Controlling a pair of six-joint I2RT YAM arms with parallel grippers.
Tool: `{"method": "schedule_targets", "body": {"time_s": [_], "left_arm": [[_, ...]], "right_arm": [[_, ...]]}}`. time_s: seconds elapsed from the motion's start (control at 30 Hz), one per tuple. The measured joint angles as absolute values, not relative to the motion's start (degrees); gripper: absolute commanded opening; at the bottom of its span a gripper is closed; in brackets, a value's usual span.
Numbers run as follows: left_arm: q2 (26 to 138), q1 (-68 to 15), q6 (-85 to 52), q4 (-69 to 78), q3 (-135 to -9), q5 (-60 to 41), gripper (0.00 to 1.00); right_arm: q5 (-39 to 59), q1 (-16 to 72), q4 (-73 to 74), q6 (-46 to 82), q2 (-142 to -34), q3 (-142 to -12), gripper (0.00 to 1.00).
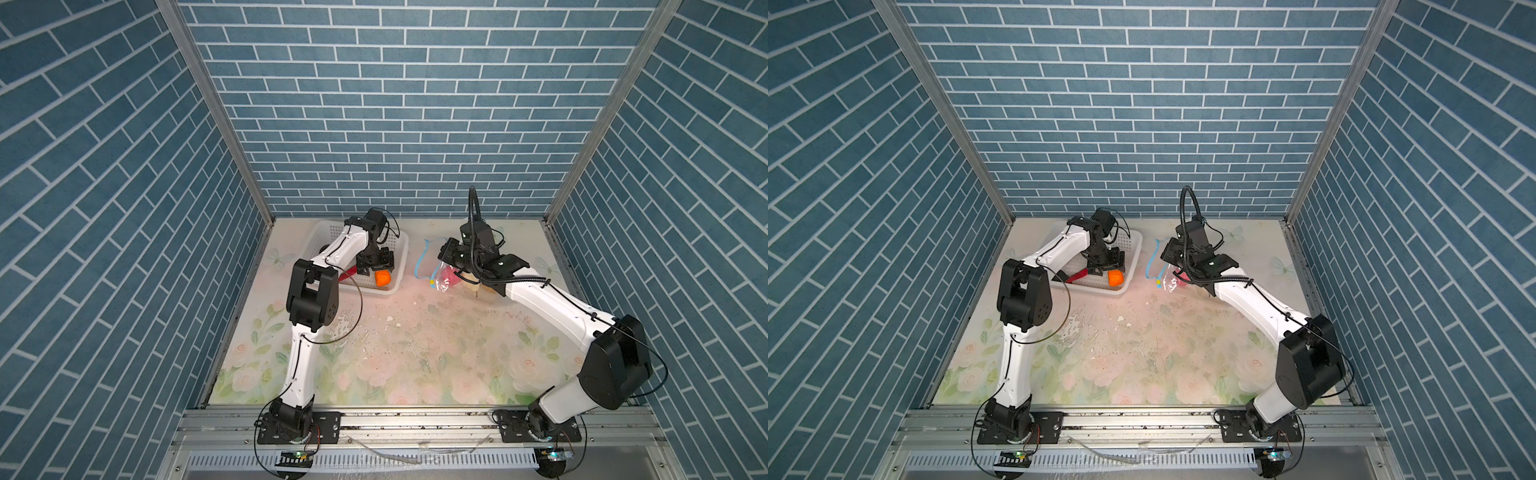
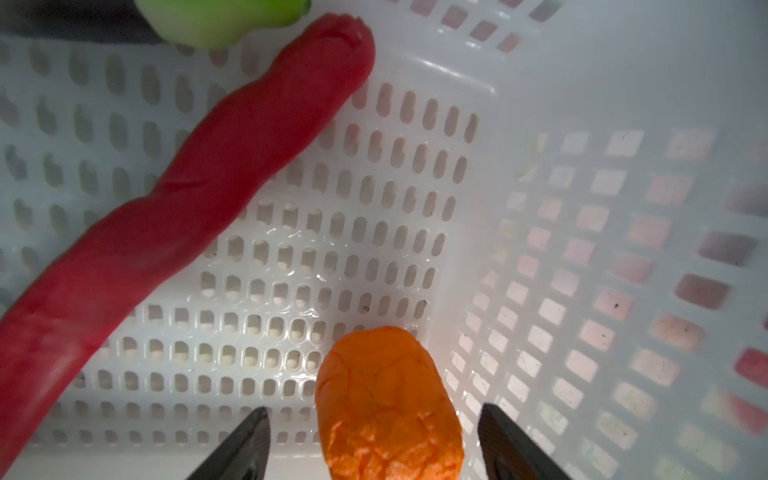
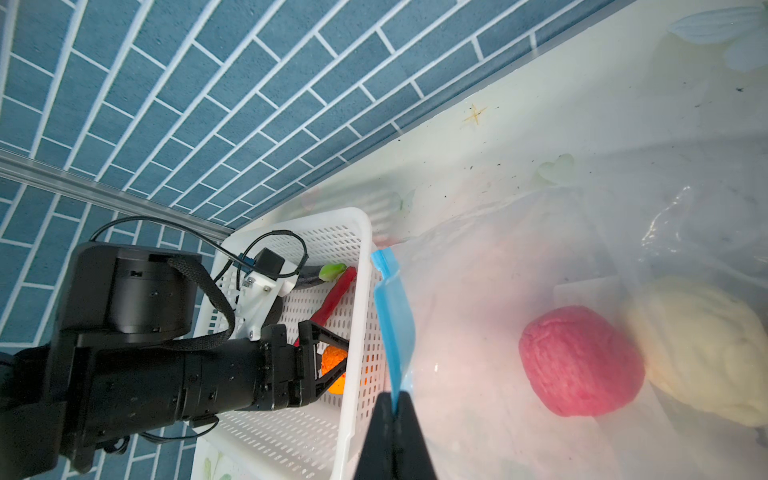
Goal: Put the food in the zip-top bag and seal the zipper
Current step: 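Lower the left gripper onto the orange sweet potato and close on it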
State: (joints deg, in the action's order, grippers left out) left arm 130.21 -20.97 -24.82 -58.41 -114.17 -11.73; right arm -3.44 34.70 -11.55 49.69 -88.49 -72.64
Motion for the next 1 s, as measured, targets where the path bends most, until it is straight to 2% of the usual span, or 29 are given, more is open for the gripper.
{"method": "schedule_targets", "body": {"time_s": [0.3,0.73,1.0], "left_arm": [[130.21,-20.99,-24.82,-58.11,-110.78,-11.57,0.78],[130.19,-21.02,-24.73,-58.22,-110.69,-9.93,0.65],[130.19,-21.02,-24.64,-58.33,-110.69,-9.87,0.61]], "right_arm": [[-3.44,34.7,-11.55,49.69,-88.49,-72.64,0.0],[-3.42,34.7,-11.53,49.69,-88.49,-72.53,0.0],[-3.42,34.7,-11.53,49.69,-88.49,-72.25,0.0]]}}
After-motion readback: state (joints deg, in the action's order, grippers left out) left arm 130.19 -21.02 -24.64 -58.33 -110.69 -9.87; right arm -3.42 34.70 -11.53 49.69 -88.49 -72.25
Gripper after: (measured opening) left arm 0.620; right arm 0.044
